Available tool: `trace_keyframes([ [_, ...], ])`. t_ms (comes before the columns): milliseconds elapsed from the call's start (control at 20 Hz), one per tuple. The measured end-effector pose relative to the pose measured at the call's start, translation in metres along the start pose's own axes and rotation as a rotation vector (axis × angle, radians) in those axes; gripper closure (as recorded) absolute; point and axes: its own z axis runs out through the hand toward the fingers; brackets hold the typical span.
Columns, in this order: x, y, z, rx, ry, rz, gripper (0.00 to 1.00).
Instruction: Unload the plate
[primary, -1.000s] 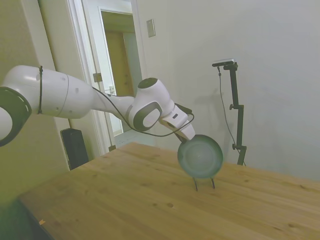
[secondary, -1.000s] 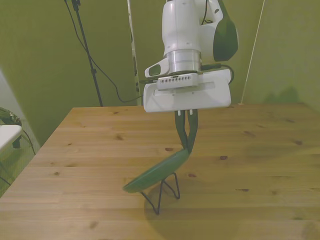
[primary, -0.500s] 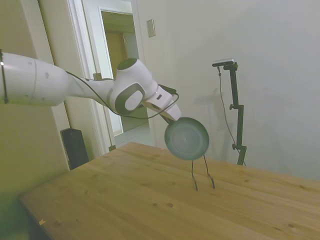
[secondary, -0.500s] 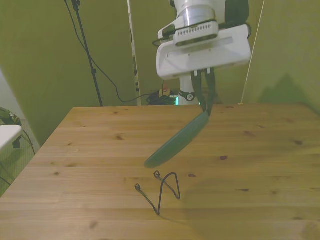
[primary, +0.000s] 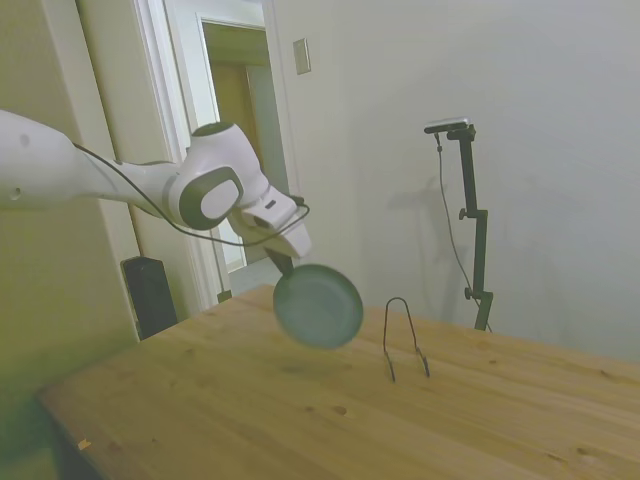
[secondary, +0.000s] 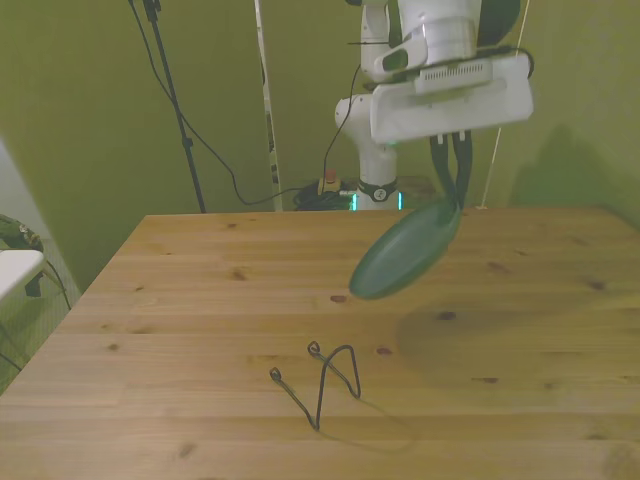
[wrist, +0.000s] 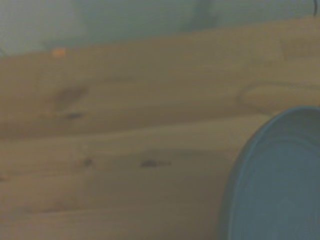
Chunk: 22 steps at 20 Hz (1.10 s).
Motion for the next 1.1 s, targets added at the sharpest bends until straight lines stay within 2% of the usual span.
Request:
trace_keyframes([
  [200, 0.011, 0.015, 0.045, -0.067, -0.04, 0.028, 1.0],
  [500, 0.018, 0.024, 0.089, -0.112, -0.059, 0.04, 1.0],
  [550, 0.018, 0.024, 0.093, -0.114, -0.059, 0.038, 0.0],
  [1100, 0.014, 0.023, 0.106, -0.126, -0.065, 0.027, 0.0],
])
